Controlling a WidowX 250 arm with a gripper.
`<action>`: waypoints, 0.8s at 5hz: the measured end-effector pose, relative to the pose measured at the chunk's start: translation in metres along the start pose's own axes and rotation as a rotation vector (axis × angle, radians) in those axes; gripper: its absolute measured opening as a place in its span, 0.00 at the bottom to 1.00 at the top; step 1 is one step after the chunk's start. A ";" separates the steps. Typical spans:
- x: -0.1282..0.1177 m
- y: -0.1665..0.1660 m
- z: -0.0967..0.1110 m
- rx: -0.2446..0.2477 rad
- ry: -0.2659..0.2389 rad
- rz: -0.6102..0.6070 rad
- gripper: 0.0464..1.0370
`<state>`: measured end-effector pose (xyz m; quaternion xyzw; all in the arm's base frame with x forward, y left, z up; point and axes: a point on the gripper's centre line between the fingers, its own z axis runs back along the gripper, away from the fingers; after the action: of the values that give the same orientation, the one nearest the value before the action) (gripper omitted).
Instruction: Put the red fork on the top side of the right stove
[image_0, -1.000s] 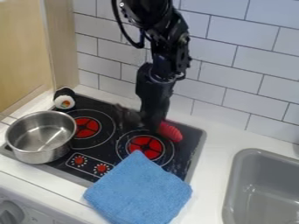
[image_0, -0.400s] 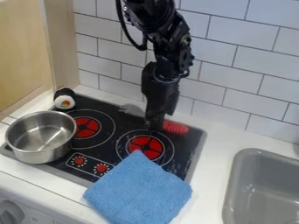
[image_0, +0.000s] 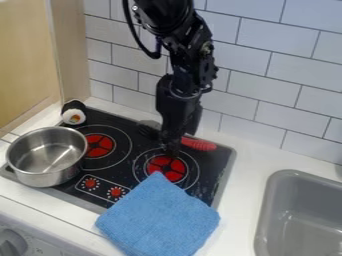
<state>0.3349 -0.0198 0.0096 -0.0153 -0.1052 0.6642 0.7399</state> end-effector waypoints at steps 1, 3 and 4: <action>0.006 0.006 0.034 -0.051 -0.020 0.009 0.96; 0.008 0.030 0.075 -0.144 -0.001 -0.006 0.96; 0.010 0.048 0.084 -0.172 0.007 -0.012 0.96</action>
<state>0.2738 -0.0142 0.0855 -0.0804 -0.1595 0.6482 0.7402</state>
